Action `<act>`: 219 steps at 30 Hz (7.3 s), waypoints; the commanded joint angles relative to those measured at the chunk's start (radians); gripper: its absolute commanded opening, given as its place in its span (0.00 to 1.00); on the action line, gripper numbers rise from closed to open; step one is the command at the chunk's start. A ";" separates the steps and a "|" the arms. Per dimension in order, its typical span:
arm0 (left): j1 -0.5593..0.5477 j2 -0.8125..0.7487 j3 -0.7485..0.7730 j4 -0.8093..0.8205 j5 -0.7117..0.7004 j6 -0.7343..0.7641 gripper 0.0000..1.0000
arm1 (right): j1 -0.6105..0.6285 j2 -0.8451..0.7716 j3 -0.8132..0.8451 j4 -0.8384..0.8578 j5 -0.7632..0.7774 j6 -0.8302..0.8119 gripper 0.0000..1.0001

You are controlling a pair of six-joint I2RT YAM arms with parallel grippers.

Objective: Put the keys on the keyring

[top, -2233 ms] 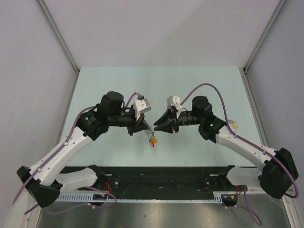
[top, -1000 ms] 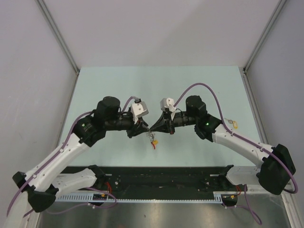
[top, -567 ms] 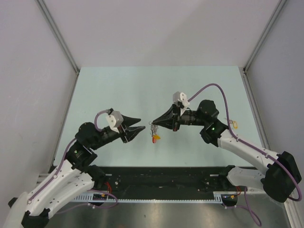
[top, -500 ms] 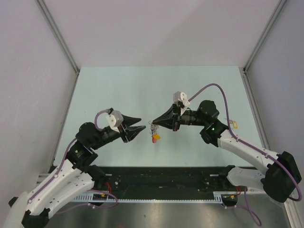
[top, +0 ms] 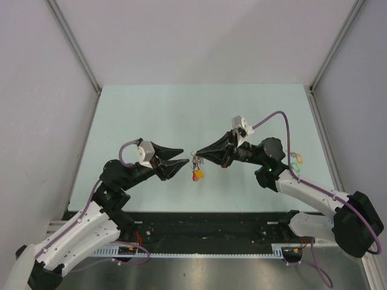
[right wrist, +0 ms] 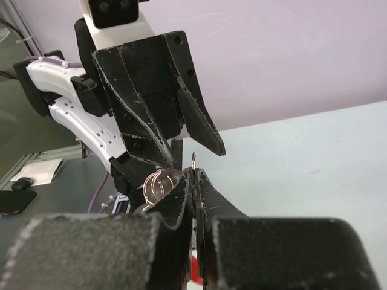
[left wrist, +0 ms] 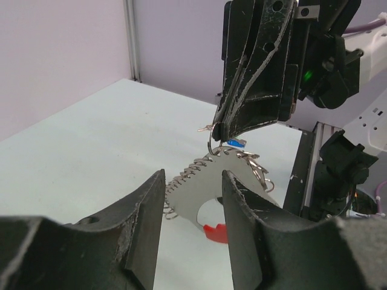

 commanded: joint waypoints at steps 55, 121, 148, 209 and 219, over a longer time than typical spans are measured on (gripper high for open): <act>0.005 0.093 0.163 -0.111 0.195 0.206 0.00 | -0.008 0.047 -0.033 0.239 -0.050 0.058 0.29; 0.067 0.102 0.130 -0.386 0.039 0.345 0.00 | -0.796 -0.075 -0.022 -1.177 1.025 0.090 0.96; 0.168 0.062 0.102 -0.315 0.154 0.271 0.00 | -0.908 0.091 -0.056 -1.314 0.941 0.229 0.57; 0.211 0.059 0.131 -0.384 0.094 0.291 0.01 | 0.003 0.734 0.601 -1.636 0.744 -0.312 0.06; 0.212 0.070 0.139 -0.392 0.094 0.293 0.00 | 0.041 0.627 0.604 -1.616 0.801 -0.271 0.34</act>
